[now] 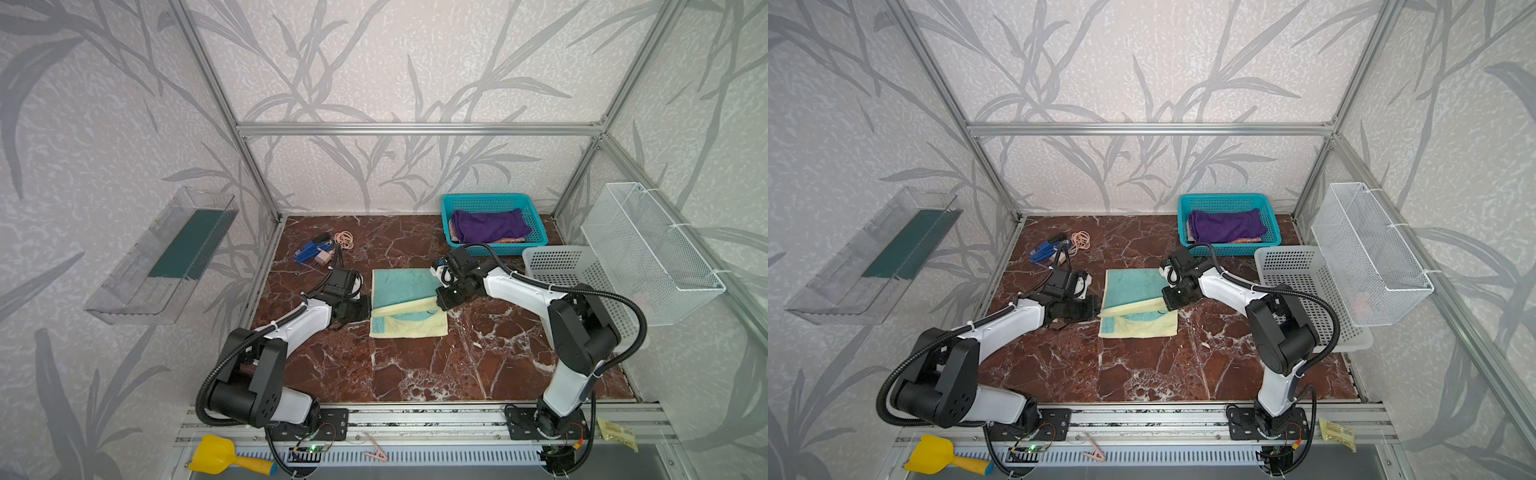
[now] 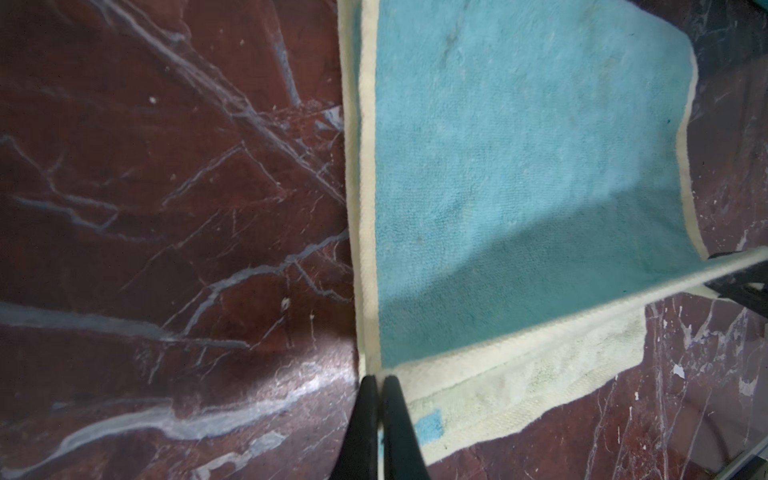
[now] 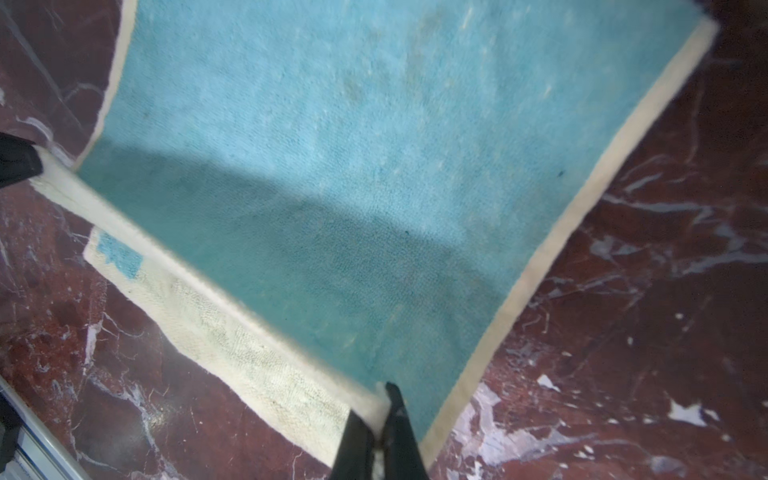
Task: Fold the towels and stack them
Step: 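Fold the far edge toward the robot with both grippers, then release the folded edge and raise both grippers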
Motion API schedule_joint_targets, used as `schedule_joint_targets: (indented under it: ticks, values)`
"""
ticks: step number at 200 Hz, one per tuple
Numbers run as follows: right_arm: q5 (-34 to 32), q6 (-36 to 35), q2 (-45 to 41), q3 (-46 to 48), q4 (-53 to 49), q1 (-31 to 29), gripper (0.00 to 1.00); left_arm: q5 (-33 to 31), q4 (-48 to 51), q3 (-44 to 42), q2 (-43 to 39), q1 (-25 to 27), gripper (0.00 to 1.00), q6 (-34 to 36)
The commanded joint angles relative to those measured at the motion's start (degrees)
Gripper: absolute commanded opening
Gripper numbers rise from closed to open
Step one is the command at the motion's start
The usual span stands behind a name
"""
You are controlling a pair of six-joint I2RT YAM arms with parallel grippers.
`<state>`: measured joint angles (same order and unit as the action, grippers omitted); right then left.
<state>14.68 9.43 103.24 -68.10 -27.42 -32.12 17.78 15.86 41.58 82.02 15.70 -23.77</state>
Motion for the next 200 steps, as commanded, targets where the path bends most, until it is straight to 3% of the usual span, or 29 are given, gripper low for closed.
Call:
schedule_joint_targets:
  ticks: [1, 46, 113, 200]
  values:
    - [0.0, -0.5, -0.3, 2.0, 0.9, 0.4, 0.01, -3.3, 0.2, -0.8, 0.1, -0.5, 0.00, -0.5]
    - [0.5, -0.7, -1.2, 4.1, 2.4, 0.5, 0.00, -2.9, -0.5, -2.2, -1.9, -0.3, 0.00, -0.7]
    - [-1.7, -0.4, -7.8, 1.2, -1.5, 0.4, 0.00, -3.7, 5.8, 3.1, -8.1, 0.0, 0.00, 1.0]
    - [3.5, 1.6, -5.8, 9.7, 2.9, 0.4, 0.00, -4.5, -0.4, -7.7, -6.3, 1.9, 0.00, -3.5]
